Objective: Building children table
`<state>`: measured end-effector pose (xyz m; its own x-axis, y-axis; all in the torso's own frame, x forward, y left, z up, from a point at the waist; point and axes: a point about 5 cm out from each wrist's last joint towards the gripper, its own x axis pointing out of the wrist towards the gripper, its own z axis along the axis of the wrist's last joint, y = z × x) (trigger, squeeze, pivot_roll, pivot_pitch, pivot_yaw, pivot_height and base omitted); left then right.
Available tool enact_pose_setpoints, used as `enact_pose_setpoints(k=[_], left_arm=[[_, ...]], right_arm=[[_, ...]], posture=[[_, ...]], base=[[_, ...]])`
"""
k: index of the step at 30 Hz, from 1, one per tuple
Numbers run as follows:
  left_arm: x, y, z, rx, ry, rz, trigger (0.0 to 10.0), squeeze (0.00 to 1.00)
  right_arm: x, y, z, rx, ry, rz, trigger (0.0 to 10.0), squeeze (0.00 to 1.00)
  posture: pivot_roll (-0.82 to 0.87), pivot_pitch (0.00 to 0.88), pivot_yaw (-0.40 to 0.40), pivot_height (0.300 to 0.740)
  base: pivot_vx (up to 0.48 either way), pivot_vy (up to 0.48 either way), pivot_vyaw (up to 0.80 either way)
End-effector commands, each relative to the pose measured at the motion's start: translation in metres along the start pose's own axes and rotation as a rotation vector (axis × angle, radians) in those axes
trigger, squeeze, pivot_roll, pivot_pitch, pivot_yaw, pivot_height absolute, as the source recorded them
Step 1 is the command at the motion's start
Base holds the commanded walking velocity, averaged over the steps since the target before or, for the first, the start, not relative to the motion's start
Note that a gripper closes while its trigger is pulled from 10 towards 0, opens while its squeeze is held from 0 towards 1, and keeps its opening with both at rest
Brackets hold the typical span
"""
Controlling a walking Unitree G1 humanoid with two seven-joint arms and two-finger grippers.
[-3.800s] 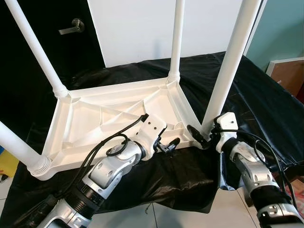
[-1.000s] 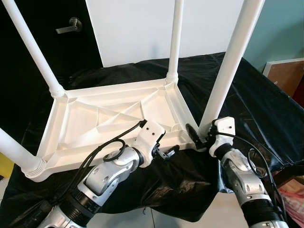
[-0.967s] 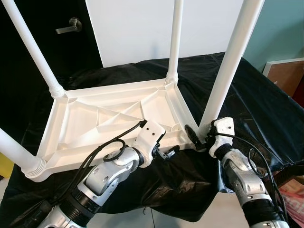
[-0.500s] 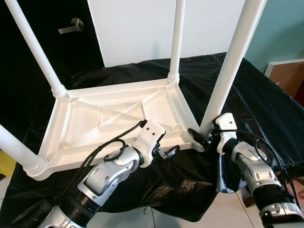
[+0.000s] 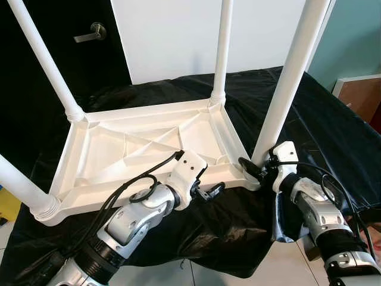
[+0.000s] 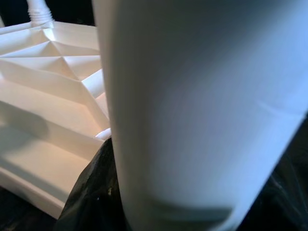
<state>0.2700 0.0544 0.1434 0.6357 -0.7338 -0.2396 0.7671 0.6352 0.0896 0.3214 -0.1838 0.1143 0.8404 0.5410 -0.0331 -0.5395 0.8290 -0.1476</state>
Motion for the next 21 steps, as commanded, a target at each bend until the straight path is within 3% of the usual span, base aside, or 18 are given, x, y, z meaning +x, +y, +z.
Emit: enact_pose_setpoints(k=[1, 5, 10, 12, 21], left_arm=[[-0.003, -0.012, -0.001, 0.003, 0.010, -0.202, 10.0, 0.00], [-0.002, -0.013, -0.001, 0.005, 0.011, -0.204, 10.0, 0.00], [-0.002, -0.013, -0.002, 0.005, 0.011, -0.206, 10.0, 0.00], [-0.002, -0.013, -0.002, 0.006, 0.014, -0.208, 10.0, 0.00], [-0.001, -0.014, -0.003, 0.004, 0.013, -0.208, 10.0, 0.00]], right_arm=[[-0.003, 0.006, -0.010, 0.012, 0.032, -0.036, 10.0, 0.00], [-0.003, 0.013, -0.010, 0.055, -0.006, -0.122, 10.0, 0.00], [-0.003, 0.016, -0.010, 0.071, -0.018, -0.140, 10.0, 0.00], [0.000, 0.027, -0.010, 0.098, -0.042, -0.221, 10.0, 0.00], [0.004, 0.042, -0.010, 0.157, -0.047, -0.384, 10.0, 0.00]], posture=[[-0.13, 0.000, 0.021, 0.740], [-0.13, 0.000, 0.016, 0.740], [-0.13, 0.000, 0.017, 0.740], [-0.13, 0.000, 0.013, 0.740], [-0.14, 0.000, 0.009, 0.740]], base=[[0.000, 0.000, 0.00], [0.000, 0.000, 0.00], [0.000, 0.000, 0.00], [0.000, 0.000, 0.00], [0.000, 0.000, 0.00]])
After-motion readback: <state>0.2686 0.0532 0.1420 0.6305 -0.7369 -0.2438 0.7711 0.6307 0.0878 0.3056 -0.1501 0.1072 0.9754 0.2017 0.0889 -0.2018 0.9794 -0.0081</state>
